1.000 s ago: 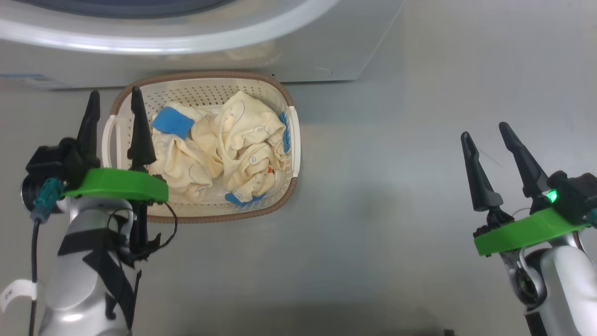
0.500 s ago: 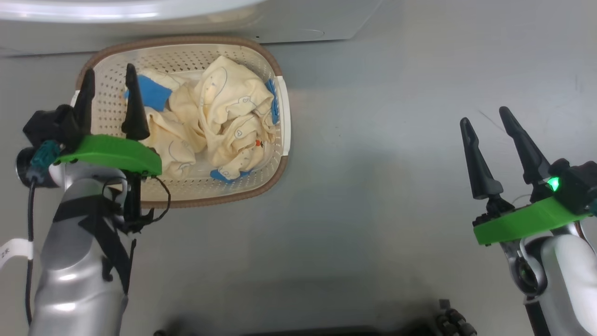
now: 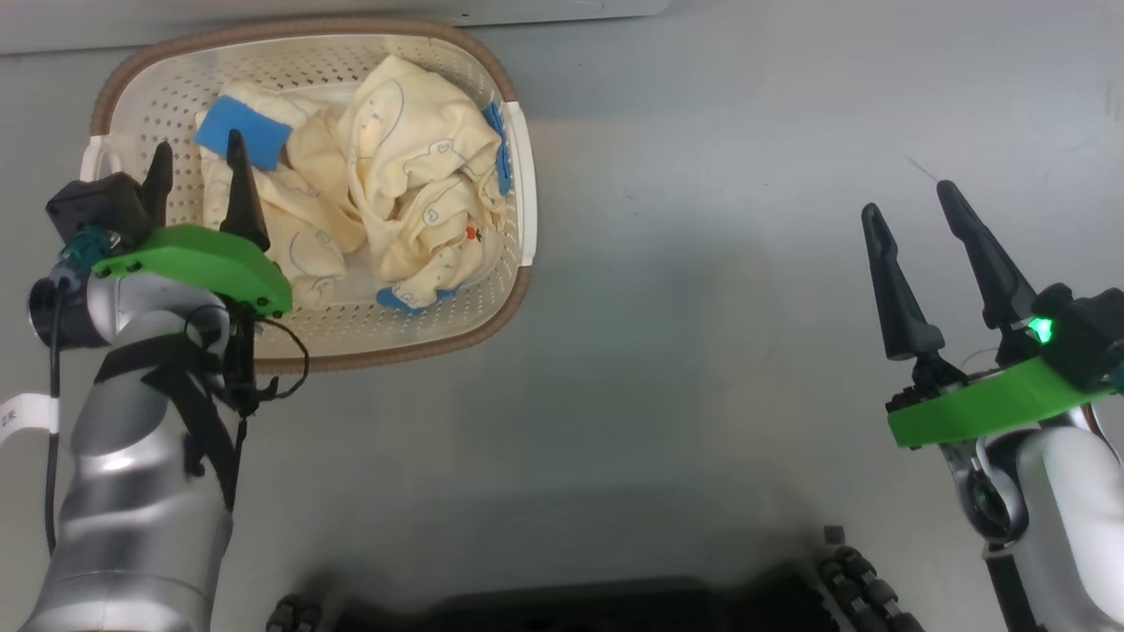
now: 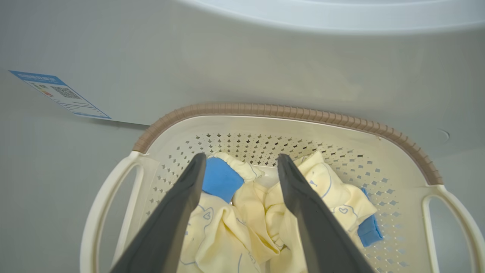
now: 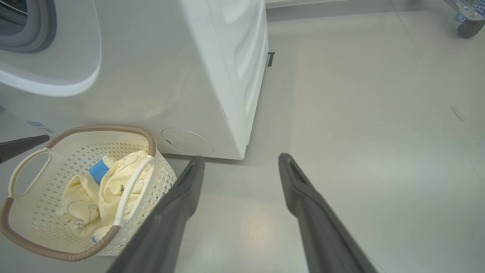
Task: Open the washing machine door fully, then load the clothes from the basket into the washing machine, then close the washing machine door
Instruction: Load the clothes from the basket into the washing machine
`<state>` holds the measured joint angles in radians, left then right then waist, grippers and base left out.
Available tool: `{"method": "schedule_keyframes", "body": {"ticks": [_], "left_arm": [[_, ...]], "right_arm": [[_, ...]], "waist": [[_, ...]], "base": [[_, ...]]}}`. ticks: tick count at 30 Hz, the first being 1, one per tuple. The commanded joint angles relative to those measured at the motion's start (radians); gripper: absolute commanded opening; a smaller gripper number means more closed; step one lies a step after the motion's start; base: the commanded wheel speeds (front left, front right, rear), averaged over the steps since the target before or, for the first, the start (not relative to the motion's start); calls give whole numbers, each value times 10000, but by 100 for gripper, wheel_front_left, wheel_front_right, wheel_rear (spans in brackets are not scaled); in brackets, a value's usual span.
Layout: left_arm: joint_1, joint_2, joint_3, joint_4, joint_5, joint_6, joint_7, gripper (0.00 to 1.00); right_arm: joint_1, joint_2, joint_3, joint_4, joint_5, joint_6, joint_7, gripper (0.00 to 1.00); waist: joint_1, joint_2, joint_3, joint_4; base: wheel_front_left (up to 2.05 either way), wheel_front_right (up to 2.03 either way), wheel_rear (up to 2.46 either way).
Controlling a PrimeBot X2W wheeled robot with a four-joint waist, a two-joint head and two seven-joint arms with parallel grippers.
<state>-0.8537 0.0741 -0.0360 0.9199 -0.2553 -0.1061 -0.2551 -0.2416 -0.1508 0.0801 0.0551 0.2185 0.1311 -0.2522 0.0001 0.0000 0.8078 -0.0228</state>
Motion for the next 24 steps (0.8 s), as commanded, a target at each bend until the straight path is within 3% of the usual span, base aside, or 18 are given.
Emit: {"method": "schedule_keyframes", "body": {"ticks": [1,15,24], "left_arm": [[78,315,218,54,-18,-54,-66,100],[-888,554,-258,2342,254,-99,-27,100],[-1490,715,-980,3270,818,122,602,100]], "right_arm": [[100,-52,188,-318,-65,-4,-95,100],[-87,148,245,-366,-106,-4,-95,100],[-217,222,319,-415,-106,-4,-95,100]], "waist": [[-1,0,120,-3],[-1,0,759,-202],[-1,0,1033,-272]], "base": [[0,0,0],[0,0,0],[0,0,0]]}}
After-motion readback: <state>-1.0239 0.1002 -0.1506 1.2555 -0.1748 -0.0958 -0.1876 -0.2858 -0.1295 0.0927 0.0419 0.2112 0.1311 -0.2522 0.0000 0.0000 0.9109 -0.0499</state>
